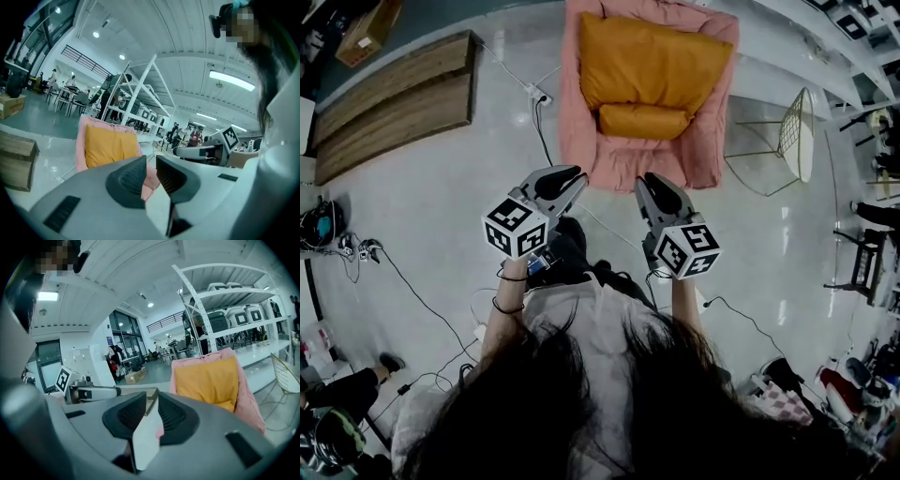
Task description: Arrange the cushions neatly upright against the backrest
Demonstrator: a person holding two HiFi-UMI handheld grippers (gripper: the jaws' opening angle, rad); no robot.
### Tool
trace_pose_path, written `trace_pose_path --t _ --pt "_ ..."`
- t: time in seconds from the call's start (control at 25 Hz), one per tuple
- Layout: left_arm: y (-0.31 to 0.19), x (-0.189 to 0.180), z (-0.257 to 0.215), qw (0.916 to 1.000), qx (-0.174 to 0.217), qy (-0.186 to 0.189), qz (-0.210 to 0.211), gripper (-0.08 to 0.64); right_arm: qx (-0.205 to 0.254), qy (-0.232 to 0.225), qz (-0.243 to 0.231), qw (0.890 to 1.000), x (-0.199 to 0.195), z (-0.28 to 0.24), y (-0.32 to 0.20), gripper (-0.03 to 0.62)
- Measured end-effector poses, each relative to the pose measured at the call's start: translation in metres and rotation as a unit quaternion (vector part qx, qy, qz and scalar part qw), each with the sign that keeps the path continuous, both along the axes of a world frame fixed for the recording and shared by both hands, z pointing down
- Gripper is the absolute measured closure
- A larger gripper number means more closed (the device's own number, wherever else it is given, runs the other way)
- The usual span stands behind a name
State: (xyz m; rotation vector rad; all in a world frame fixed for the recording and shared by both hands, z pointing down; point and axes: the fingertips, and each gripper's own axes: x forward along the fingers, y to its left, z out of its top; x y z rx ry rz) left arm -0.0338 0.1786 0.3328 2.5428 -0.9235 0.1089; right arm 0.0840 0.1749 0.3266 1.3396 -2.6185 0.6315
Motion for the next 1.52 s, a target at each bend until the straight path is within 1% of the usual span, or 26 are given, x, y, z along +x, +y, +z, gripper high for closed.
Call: trace_pose_path --t 0.2,0.4,0.6,0.88,1.04,1.24,1.4,1.52 --pt "0.037 0.027 -0.002 1.0 -0.001 -0.008 -0.005 0.486 0.003 -0.005 -0.003 1.0 0.025 -0.002 0.037 0.502" --pt "0.07 0.044 -0.002 0.9999 0.005 -0.012 -0.007 0.486 0.008 -0.008 -0.02 1.0 0.029 -0.001 0.071 0.502" --pt "0.1 0.061 -0.002 0.9994 0.015 -0.032 0.0 0.486 0.014 -0.01 -0.036 0.999 0.031 -0.003 0.102 0.502" --pt "0.127 0.066 -0.006 0.9988 0.023 -0.043 -0.001 0.485 0.019 -0.011 -0.051 0.998 0.031 -0.003 0.132 0.509" --pt "0.133 0.067 -0.01 0.9983 0.03 -0.05 -0.006 0.486 0.024 -0.008 -0.055 0.998 0.034 -0.005 0.14 0.512" --pt "0.134 0.056 -0.015 0.9965 0.042 -0.069 -0.019 0.486 0.028 -0.012 -0.053 0.998 0.036 -0.006 0.143 0.512" --pt "0.133 0.045 -0.021 0.9958 0.046 -0.072 -0.033 0.486 0.031 -0.013 -0.052 0.998 0.036 -0.008 0.147 0.512" --pt "0.135 0.042 -0.021 0.9953 0.048 -0.076 -0.036 0.486 0.035 -0.015 -0.049 0.998 0.037 -0.009 0.149 0.512"
